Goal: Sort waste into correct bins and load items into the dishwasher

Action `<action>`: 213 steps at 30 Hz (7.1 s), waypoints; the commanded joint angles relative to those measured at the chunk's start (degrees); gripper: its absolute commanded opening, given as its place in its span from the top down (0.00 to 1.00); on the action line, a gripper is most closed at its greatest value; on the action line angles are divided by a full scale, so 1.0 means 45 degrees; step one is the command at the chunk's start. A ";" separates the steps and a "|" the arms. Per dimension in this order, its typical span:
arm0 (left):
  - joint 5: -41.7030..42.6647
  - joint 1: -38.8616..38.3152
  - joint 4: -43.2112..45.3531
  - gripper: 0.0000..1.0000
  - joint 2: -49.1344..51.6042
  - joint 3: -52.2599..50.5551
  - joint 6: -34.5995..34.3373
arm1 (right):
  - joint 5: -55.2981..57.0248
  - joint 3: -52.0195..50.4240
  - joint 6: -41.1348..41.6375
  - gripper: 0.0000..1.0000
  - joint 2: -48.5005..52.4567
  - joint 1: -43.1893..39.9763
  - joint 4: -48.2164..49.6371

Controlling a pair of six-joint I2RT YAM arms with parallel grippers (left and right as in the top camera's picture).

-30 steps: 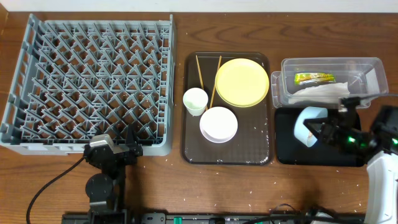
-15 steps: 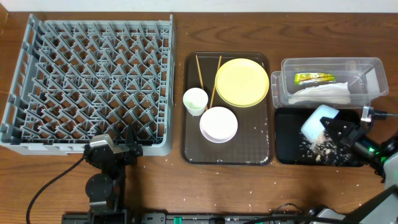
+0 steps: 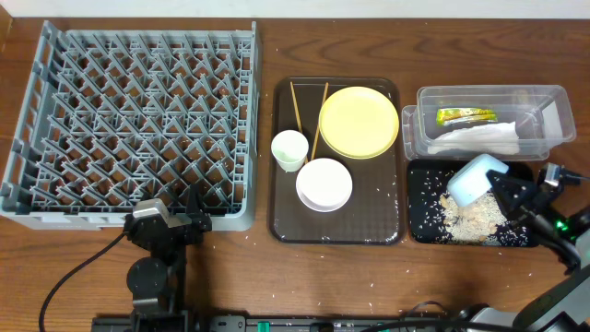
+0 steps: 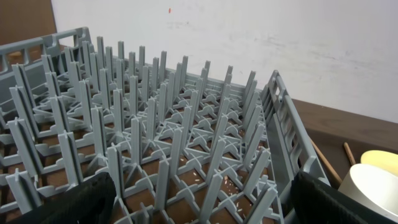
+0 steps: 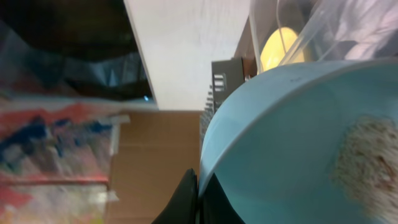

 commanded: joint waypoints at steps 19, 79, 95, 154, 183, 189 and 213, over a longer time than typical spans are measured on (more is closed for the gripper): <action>-0.0112 0.0053 -0.0228 0.10 -0.0063 -0.0379 0.0170 | 0.0044 -0.0053 0.1860 0.99 0.0034 -0.0996 0.0296; -0.0112 0.0053 -0.0228 0.10 -0.0063 -0.0379 0.0170 | 1.7758 0.4818 0.4056 0.51 -0.0121 1.8792 -0.0024; -0.0112 0.0053 -0.0228 0.10 -0.0063 -0.0379 0.0170 | 1.8117 0.7543 0.5445 0.24 0.2540 1.8248 -0.0340; 0.6985 0.0053 -0.6985 0.10 1.3945 1.1215 -0.2730 | 1.3061 1.1259 0.5775 0.99 0.5221 1.5329 0.1200; 1.8982 0.0053 0.2453 0.14 1.8404 1.1215 -0.7184 | 0.4085 1.1200 0.4245 0.99 0.5829 1.6155 0.4668; 1.8982 0.0058 0.2453 0.25 1.8404 1.1215 -0.7184 | 0.3842 1.1200 0.4250 0.99 0.6096 1.6247 0.4639; 1.8928 0.0058 0.2793 0.39 1.8404 1.1215 -0.7189 | 0.3133 1.1200 0.4099 0.99 0.6096 1.6330 0.4090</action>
